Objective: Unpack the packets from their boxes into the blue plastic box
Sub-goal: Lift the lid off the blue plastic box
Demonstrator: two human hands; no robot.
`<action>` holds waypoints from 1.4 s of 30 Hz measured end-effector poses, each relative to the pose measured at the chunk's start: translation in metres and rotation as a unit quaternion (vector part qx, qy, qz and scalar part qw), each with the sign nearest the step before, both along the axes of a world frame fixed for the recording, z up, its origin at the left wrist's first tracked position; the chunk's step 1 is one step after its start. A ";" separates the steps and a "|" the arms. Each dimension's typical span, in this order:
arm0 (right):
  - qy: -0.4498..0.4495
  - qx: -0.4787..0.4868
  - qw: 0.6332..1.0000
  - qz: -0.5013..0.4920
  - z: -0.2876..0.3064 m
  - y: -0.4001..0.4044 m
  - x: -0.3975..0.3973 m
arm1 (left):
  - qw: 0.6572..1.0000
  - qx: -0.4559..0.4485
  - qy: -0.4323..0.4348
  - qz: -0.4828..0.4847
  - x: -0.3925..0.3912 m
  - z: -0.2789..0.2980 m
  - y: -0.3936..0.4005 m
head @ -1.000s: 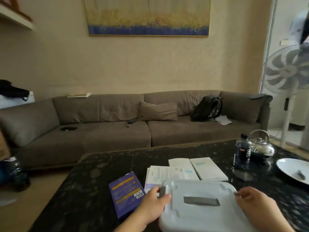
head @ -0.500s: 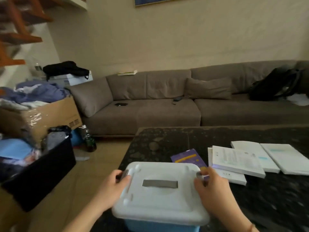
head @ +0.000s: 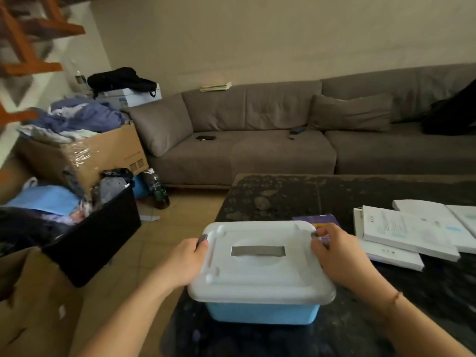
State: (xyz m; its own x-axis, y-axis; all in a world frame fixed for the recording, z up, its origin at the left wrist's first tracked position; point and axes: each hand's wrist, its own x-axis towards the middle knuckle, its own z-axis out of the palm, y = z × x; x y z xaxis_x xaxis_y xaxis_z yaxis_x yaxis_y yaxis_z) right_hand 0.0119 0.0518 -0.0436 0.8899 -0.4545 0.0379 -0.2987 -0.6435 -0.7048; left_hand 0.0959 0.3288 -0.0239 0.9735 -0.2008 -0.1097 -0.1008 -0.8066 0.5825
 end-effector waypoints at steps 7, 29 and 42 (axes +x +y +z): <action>0.018 -0.041 0.999 0.030 0.007 0.002 0.002 | 1.000 0.010 0.017 -0.015 0.003 0.001 0.000; -0.102 0.073 0.992 -0.019 -0.009 -0.005 -0.046 | 0.966 -0.229 -0.119 -0.003 -0.015 -0.022 0.033; -0.066 0.076 0.995 -0.011 0.029 0.004 -0.048 | 0.943 -0.313 0.023 0.115 -0.023 0.018 0.031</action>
State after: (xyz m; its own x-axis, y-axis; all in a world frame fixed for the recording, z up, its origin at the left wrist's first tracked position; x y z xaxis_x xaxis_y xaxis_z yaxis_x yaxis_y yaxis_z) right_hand -0.0358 0.0558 -0.0151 0.8716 -0.4831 0.0829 -0.2098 -0.5206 -0.8277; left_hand 0.0731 0.3595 -0.0056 0.9963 -0.0244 -0.0821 0.0709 -0.3013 0.9509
